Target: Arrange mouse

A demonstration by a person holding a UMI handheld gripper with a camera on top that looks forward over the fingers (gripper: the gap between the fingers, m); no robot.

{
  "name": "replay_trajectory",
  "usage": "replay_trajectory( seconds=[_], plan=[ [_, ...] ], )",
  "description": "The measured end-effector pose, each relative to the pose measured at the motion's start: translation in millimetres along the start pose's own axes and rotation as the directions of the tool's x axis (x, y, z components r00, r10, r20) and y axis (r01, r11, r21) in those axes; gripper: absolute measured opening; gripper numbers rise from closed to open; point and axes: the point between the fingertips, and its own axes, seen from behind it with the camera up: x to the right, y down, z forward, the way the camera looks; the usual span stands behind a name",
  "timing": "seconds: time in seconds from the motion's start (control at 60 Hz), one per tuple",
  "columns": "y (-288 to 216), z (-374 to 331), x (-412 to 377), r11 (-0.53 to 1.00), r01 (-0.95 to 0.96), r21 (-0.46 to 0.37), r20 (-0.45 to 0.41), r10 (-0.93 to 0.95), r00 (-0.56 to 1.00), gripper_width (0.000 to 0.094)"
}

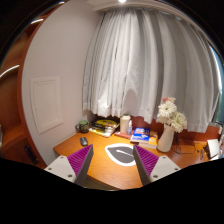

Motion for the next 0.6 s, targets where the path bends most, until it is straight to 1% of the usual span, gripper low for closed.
replay_trajectory(
  seconds=[0.117, 0.133, 0.25, 0.433, 0.6],
  plan=[
    [9, 12, -1, 1.000, -0.005, -0.028, 0.003, 0.005, 1.000, 0.0799],
    [3, 7, -5, 0.999, -0.010, -0.043, 0.001, 0.010, 1.000, 0.0799],
    [21, 26, -6, 0.999, -0.023, -0.044, -0.012, 0.023, 1.000, 0.0792],
    [88, 51, -42, 0.990, -0.049, -0.131, -0.002, 0.050, 0.999, 0.0786],
    [146, 95, -91, 0.972, -0.051, -0.229, -0.021, 0.047, 0.999, 0.0786]
  ],
)
